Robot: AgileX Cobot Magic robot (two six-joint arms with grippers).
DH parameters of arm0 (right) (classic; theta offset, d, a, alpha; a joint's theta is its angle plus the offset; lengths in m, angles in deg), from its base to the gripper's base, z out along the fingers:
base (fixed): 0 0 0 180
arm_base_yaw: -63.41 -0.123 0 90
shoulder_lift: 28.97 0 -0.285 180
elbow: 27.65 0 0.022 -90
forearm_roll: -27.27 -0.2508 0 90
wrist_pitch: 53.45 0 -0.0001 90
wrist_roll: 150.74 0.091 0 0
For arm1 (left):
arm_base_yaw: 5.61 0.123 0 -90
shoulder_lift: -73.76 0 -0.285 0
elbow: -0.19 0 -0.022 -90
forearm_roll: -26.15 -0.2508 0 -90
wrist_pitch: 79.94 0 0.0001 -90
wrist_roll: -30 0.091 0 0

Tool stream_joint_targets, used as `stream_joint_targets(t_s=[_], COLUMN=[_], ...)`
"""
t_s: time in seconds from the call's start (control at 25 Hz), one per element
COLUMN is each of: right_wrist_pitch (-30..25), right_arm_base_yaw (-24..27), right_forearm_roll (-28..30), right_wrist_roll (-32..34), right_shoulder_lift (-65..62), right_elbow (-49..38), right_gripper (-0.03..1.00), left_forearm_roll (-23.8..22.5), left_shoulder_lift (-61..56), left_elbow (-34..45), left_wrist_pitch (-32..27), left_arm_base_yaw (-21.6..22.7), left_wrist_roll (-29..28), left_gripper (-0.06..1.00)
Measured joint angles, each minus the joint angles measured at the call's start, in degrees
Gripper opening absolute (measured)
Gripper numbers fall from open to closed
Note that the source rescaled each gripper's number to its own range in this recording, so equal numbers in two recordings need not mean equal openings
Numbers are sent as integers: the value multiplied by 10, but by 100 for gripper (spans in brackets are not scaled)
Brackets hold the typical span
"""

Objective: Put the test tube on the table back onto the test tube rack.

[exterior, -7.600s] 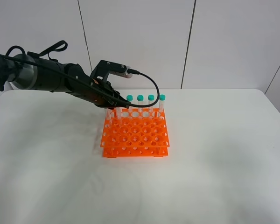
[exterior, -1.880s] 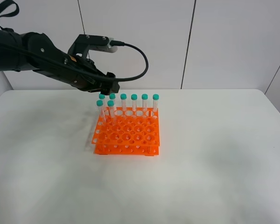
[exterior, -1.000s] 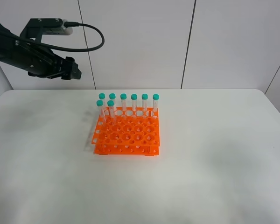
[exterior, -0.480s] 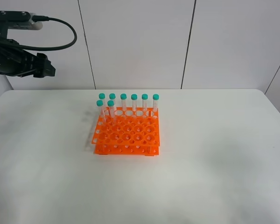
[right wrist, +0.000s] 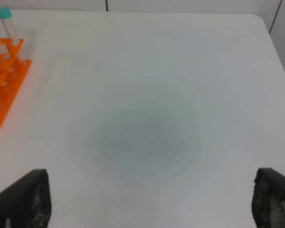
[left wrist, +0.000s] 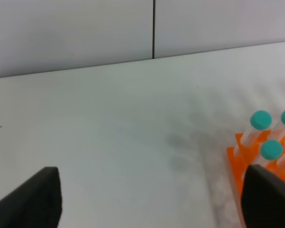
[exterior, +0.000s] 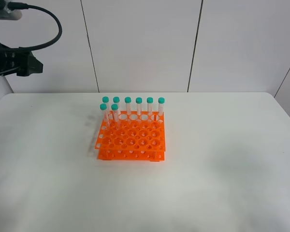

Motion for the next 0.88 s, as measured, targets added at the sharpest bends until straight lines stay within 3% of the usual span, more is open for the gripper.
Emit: stream_joint_targets(t_s=[0.68, 0.88], right_wrist_pitch=[0, 0], right_arm_base_yaw=[0, 0], right_forearm_roll=[0, 0], right_wrist_roll=[0, 0], right_shoulder_lift=[0, 0], right_elbow=[0, 0], right_gripper=[91, 91], left_forearm_roll=[-34, -78], left_shoulder_lift=[-176, -242], left_elbow=[140, 176], left_wrist_pitch=[-1, -37], left_arm_base_yaw=[0, 0], left_wrist_roll=[0, -48], left_gripper=[81, 81])
